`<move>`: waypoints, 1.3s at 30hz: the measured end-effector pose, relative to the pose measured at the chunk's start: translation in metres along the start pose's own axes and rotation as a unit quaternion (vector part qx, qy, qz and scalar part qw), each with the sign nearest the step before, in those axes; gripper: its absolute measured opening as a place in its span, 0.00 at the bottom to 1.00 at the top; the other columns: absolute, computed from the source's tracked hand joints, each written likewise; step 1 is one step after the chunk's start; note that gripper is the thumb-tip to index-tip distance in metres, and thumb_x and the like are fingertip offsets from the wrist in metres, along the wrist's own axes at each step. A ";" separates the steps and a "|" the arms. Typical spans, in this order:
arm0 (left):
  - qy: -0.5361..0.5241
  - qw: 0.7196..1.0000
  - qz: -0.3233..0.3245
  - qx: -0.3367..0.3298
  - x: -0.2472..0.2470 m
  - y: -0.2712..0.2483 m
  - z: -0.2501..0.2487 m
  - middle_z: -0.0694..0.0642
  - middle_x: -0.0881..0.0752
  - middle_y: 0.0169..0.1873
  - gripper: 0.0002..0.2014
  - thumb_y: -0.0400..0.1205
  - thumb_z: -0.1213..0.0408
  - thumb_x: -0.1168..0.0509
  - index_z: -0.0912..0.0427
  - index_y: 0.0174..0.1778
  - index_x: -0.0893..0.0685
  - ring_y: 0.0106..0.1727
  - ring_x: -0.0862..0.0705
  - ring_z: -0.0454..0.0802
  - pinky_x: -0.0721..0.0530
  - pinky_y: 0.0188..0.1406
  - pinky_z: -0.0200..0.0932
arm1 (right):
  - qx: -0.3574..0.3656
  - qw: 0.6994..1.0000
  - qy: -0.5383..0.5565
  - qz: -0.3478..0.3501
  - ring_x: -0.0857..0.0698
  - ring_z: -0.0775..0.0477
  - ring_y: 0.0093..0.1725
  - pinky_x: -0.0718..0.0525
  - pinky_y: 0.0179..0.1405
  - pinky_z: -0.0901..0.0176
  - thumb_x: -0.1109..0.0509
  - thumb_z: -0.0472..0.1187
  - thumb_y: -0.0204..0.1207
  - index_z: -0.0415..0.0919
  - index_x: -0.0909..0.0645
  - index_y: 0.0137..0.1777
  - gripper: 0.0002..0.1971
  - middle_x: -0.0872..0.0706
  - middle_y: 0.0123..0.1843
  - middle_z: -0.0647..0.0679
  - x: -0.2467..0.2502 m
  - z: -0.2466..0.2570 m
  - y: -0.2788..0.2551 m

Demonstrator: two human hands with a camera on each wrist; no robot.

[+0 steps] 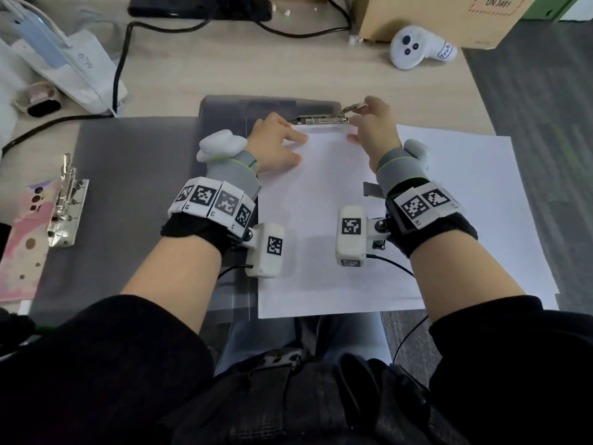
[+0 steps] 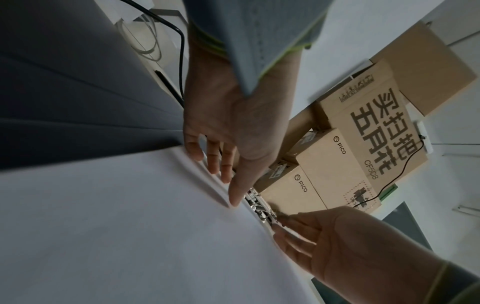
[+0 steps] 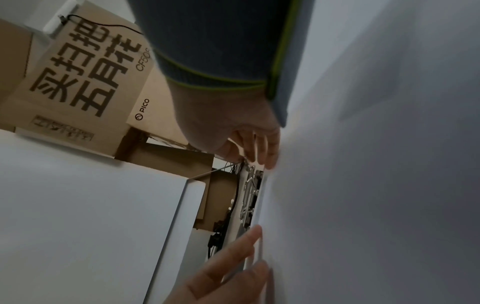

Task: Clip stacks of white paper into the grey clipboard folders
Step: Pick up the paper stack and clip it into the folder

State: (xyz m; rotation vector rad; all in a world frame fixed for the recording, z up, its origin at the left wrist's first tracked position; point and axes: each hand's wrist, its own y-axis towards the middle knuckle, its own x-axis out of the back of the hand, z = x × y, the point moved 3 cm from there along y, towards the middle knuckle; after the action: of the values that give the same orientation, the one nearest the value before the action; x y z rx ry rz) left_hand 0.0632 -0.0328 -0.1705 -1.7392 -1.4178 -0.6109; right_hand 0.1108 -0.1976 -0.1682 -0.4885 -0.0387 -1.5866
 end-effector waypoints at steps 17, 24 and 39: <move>-0.019 0.999 0.022 -0.034 0.007 0.008 0.010 0.55 0.32 0.51 0.23 0.77 0.71 0.33 0.52 0.69 0.20 0.52 0.29 0.48 0.30 0.56 0.36 | 0.048 0.988 -0.129 0.063 0.27 0.54 0.28 0.28 0.35 0.64 0.27 0.55 0.71 0.45 0.19 0.30 0.16 0.24 0.26 0.52 -0.048 0.024 0.034; -0.021 0.999 0.003 -0.037 0.004 0.009 0.011 0.55 0.31 0.45 0.23 0.76 0.72 0.33 0.52 0.68 0.19 0.51 0.30 0.48 0.34 0.46 0.33 | 0.025 0.979 -0.172 0.105 0.17 0.45 0.49 0.19 0.48 0.63 0.23 0.58 0.63 0.48 0.20 0.39 0.16 0.15 0.47 0.46 -0.061 0.019 0.041; -0.012 0.999 0.003 -0.031 0.002 0.008 0.013 0.52 0.34 0.53 0.23 0.77 0.69 0.33 0.48 0.69 0.20 0.60 0.26 0.53 0.32 0.63 0.37 | 0.062 0.948 -0.304 0.076 0.36 0.42 0.72 0.36 0.71 0.58 0.31 0.54 0.73 0.44 0.25 0.64 0.23 0.32 0.70 0.43 -0.067 0.014 0.039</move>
State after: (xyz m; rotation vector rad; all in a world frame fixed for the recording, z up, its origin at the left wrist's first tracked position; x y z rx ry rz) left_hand 0.0702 -0.0211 -0.1784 -1.8039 -1.4235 -0.6405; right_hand 0.1521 -0.1337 -0.1879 -0.8445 -0.5540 -1.2237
